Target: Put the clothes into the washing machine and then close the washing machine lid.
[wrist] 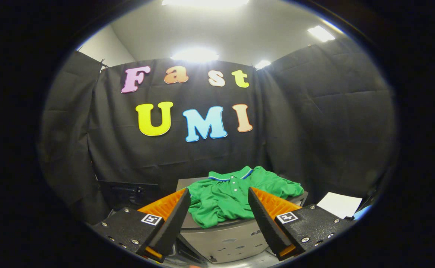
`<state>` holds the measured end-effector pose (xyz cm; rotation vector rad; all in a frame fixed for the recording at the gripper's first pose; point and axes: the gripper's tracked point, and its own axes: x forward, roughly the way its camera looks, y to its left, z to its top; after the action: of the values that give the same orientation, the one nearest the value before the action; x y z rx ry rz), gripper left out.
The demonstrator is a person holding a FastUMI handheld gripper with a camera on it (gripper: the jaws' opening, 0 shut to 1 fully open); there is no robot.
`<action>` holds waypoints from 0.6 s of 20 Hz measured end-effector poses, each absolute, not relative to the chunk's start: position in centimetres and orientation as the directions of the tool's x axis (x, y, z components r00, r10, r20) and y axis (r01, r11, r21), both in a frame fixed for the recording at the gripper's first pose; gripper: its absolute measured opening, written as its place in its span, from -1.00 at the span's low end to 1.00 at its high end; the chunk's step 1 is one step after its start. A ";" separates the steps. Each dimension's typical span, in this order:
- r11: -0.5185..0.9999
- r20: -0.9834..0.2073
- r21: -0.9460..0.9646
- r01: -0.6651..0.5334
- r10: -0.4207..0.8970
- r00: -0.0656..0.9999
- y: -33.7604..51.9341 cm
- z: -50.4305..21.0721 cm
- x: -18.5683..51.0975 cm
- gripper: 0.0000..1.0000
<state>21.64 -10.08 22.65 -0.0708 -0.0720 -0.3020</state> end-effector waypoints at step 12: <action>0.969 -0.047 -0.060 0.238 -0.241 0.969 -17.3 23.4 30.5 0.91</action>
<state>30.50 -17.33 23.37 -0.0541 0.0541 -0.2418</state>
